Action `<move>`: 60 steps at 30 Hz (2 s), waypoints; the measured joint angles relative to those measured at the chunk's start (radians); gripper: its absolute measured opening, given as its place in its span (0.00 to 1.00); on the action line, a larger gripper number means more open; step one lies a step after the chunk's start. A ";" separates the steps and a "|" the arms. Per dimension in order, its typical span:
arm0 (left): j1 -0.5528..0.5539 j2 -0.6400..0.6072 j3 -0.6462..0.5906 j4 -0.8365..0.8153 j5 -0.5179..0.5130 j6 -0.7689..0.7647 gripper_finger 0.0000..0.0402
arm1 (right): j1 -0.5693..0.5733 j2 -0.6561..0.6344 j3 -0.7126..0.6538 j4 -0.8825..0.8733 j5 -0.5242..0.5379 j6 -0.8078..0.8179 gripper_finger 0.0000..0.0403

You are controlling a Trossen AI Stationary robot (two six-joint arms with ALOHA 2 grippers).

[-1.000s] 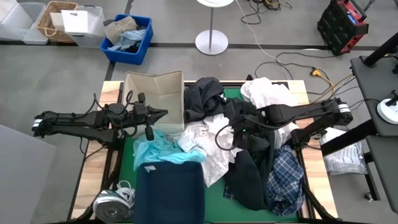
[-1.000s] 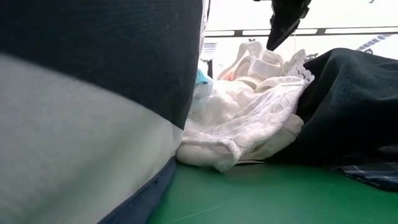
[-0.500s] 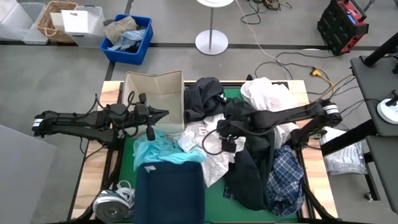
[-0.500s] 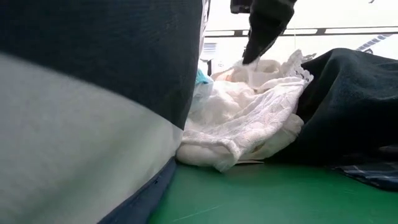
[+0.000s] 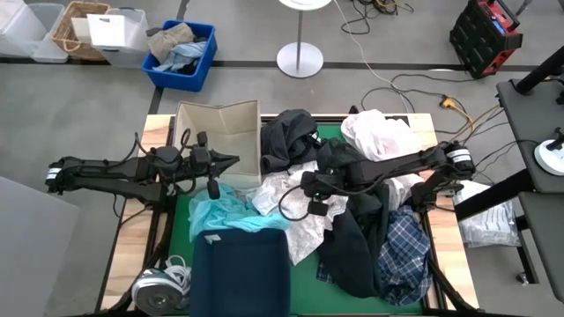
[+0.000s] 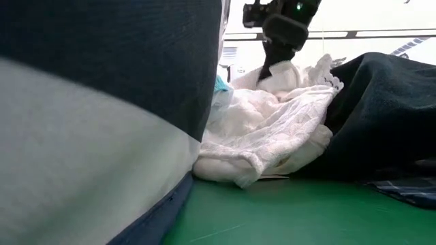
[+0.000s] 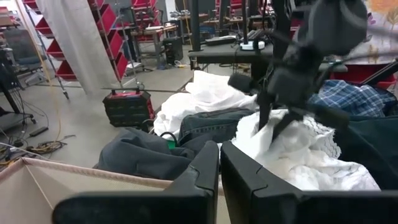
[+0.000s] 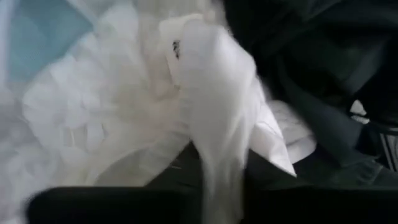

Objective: Sort clothes
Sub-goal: Put the white underwear into the blue laundry organizer

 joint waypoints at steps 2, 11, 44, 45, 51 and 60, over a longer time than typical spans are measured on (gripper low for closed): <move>0.000 0.001 0.000 0.003 0.000 0.000 0.00 | 0.000 -0.034 0.000 0.005 0.000 0.010 0.06; 0.000 0.005 0.000 0.006 0.000 0.000 0.00 | 0.000 -0.188 0.000 0.067 0.011 0.041 0.05; -0.128 -0.013 0.001 0.060 -0.001 -0.094 0.00 | 0.212 0.007 0.064 0.947 -0.430 -0.125 0.04; -0.137 -0.008 0.001 0.068 -0.001 -0.095 0.00 | 0.218 0.027 0.067 0.961 -0.436 -0.129 0.04; -0.192 0.019 0.000 0.074 -0.054 -0.112 0.00 | 0.239 0.166 0.095 1.095 -0.532 -0.131 0.04; -0.239 0.053 0.000 0.105 -0.150 -0.116 0.00 | 0.263 0.318 0.167 1.094 -0.534 -0.124 0.05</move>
